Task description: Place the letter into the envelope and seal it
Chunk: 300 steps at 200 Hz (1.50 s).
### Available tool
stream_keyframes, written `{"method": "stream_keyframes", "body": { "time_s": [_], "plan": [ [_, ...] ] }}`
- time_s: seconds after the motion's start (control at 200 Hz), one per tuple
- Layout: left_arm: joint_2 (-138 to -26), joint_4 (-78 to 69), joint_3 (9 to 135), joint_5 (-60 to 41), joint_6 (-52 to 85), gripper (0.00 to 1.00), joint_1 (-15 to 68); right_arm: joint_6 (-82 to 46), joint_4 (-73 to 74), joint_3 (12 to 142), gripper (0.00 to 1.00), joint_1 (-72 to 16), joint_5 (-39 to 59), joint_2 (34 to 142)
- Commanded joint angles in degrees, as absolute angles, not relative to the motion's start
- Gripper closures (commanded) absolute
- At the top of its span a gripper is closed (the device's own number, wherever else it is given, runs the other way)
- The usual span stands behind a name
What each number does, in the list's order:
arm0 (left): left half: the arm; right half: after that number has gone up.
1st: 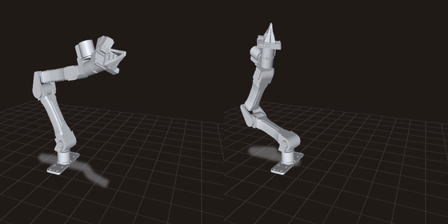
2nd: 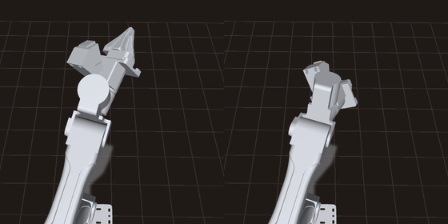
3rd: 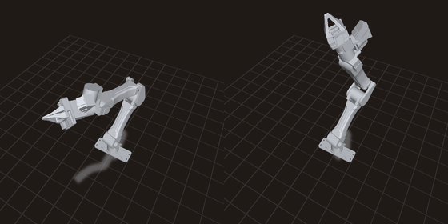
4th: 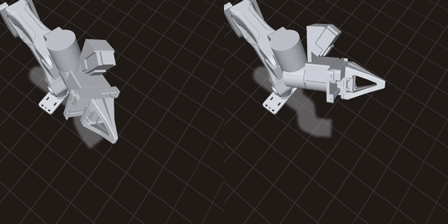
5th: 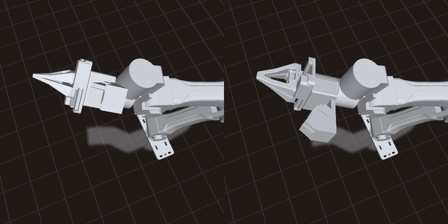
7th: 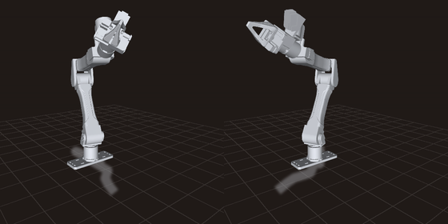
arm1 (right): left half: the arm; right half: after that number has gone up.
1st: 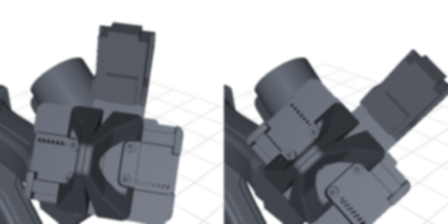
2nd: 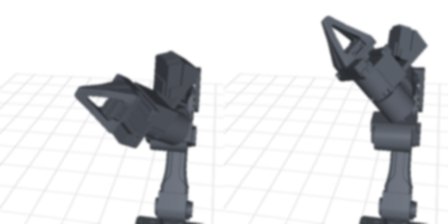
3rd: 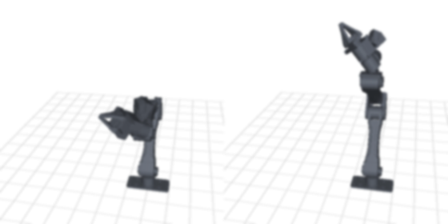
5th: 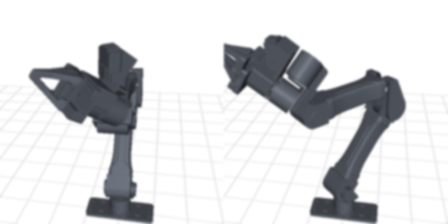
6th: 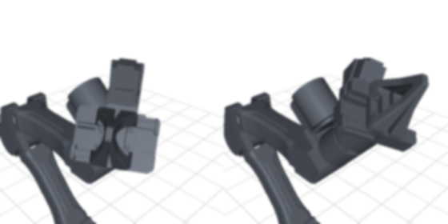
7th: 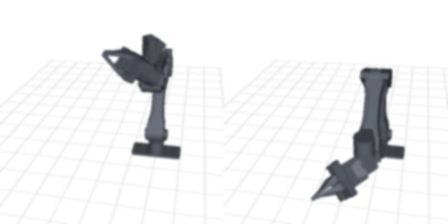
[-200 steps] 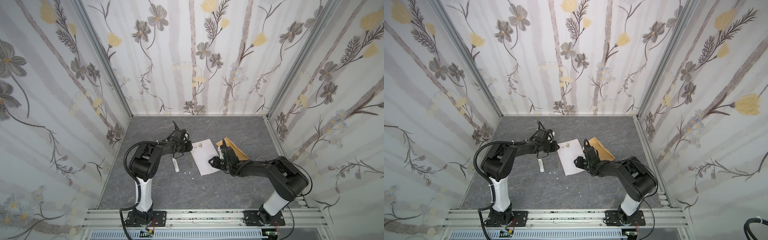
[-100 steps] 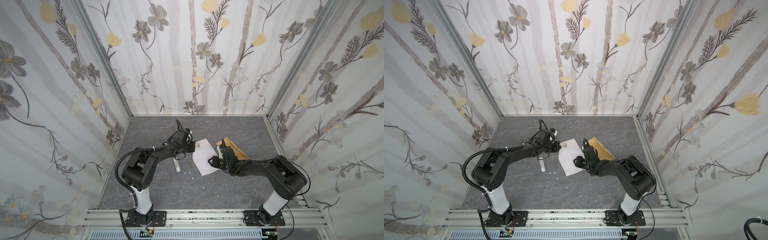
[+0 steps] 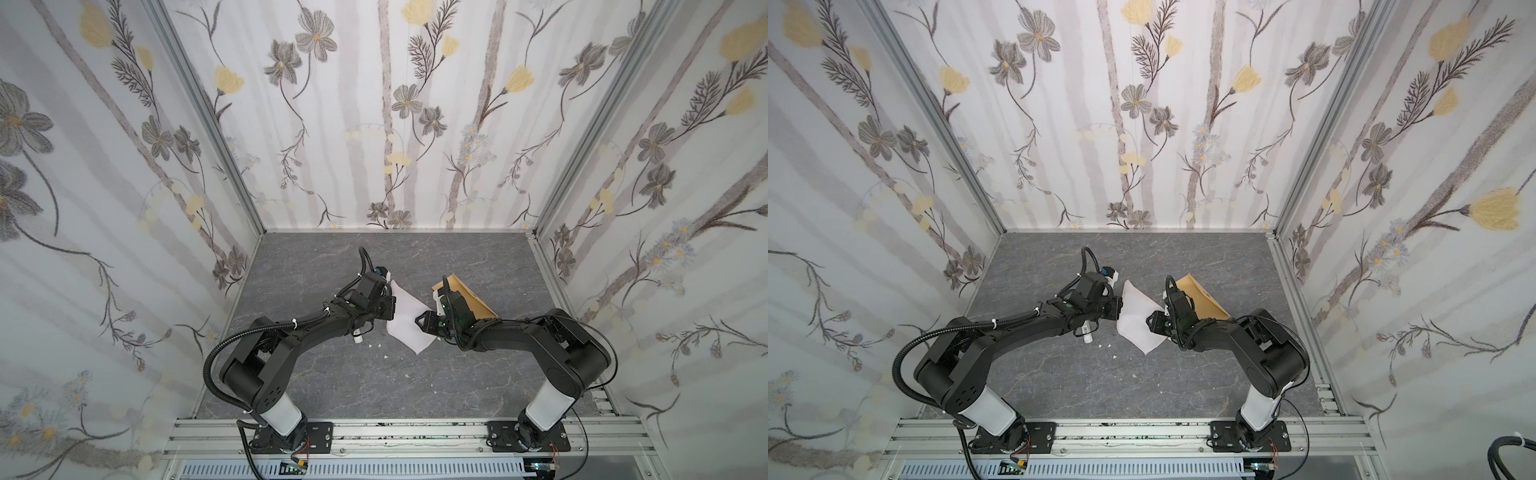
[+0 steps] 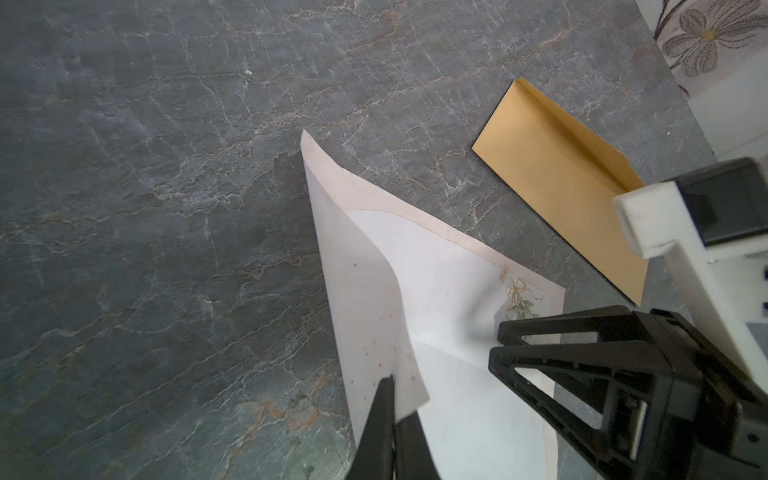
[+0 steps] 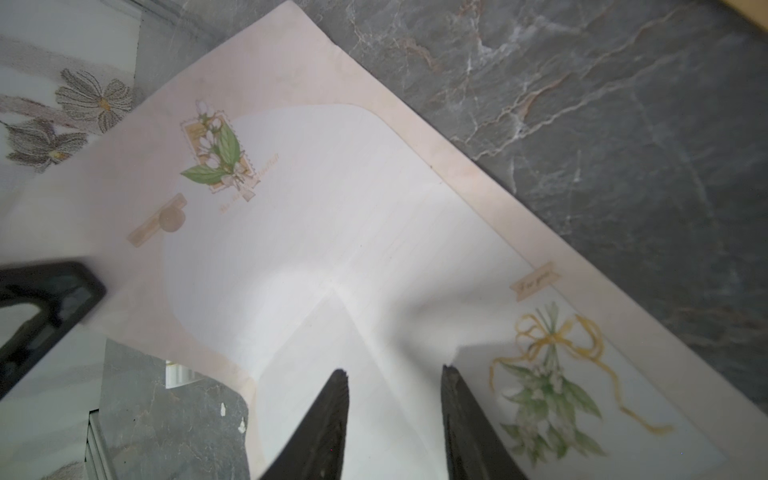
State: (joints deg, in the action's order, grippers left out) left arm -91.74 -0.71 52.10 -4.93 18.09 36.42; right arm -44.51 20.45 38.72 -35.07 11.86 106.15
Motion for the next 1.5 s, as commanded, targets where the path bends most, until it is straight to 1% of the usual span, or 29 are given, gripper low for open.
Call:
{"method": "stream_keyframes", "body": {
  "time_s": [0.0,0.165,0.285,0.435,0.47,0.57,0.705,0.725,0.939,1.034,1.369,1.494],
  "plan": [
    [-90.2,-1.1,51.0,-0.1,16.9,1.00,36.7,-44.7,19.3,38.5,0.59,-34.9,12.1,102.8],
    [-88.5,-1.1,49.9,3.6,15.8,1.00,37.2,-44.0,15.1,36.1,0.58,-34.8,11.1,95.6],
    [-88.4,-1.1,49.8,5.6,15.0,1.00,37.2,-43.7,12.7,33.4,0.58,-34.8,10.2,92.5],
    [-88.6,-1.1,50.3,6.8,14.3,1.00,37.4,-43.8,11.7,29.9,0.62,-35.5,10.2,91.8],
    [-88.7,-1.1,50.4,7.0,14.3,1.00,37.5,-43.8,11.4,29.4,0.63,-36.1,10.2,90.1],
    [-88.6,-1.1,50.5,7.7,13.9,1.00,37.8,-43.5,10.0,29.1,0.65,-38.3,8.8,89.8],
    [-88.3,-1.1,50.2,9.2,12.7,1.00,38.7,-43.9,10.8,29.3,0.68,-38.9,8.3,91.0],
    [-88.2,-1.1,50.2,9.2,12.5,1.00,38.8,-44.0,11.0,29.4,0.69,-38.9,8.1,92.8],
    [-86.6,-1.1,49.9,10.2,10.0,1.00,42.2,-45.1,13.9,30.1,0.71,-38.9,8.0,97.9],
    [-85.7,-1.2,49.8,11.7,8.8,1.00,44.0,-45.7,15.4,30.5,0.71,-38.8,8.3,99.5],
    [-82.8,-1.1,46.6,11.3,7.7,1.00,47.4,-47.8,20.0,31.7,0.71,-37.6,9.5,102.2],
    [-82.7,-1.1,45.1,13.2,7.5,1.00,49.7,-48.2,21.8,32.2,0.71,-36.9,10.1,103.0]
  ]
}}
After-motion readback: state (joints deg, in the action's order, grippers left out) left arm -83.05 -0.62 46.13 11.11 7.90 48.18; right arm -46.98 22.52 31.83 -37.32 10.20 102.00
